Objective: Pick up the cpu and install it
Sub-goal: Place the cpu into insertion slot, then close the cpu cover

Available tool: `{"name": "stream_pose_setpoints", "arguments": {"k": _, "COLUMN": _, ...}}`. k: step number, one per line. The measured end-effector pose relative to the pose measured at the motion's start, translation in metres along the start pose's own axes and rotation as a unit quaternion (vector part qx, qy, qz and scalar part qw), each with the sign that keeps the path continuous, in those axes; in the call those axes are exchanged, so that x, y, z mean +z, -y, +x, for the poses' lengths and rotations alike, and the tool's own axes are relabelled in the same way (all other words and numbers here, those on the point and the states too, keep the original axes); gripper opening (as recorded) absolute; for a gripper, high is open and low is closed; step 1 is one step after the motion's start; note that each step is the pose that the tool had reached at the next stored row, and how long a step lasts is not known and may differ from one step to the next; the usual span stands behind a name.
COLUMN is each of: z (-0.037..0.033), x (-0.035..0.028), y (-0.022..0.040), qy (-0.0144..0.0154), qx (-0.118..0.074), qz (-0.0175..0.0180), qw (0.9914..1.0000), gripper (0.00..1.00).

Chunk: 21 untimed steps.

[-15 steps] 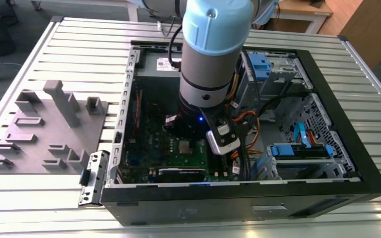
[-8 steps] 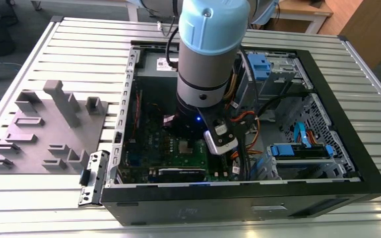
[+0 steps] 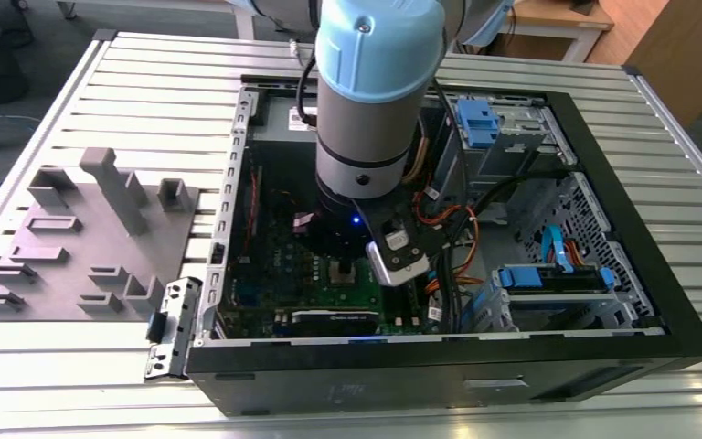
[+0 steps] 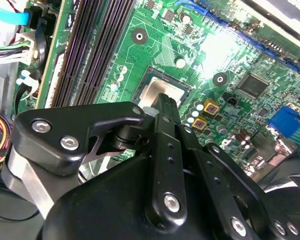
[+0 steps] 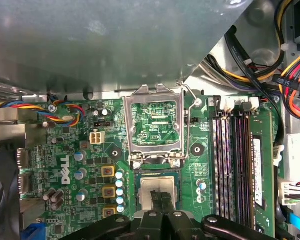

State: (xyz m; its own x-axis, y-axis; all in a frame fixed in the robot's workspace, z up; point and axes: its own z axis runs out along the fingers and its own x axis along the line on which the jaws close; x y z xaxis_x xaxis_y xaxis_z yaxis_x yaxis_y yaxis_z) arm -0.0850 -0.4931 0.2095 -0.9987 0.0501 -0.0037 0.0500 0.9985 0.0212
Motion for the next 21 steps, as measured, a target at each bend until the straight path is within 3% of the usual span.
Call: {"name": "stream_pose_setpoints", "arguments": {"k": 21, "z": 0.0002, "x": -0.0031, "y": 0.0, "qy": 0.0, "qx": 0.0, "qz": 0.0002, "qw": 1.0, "gripper": 0.11}}
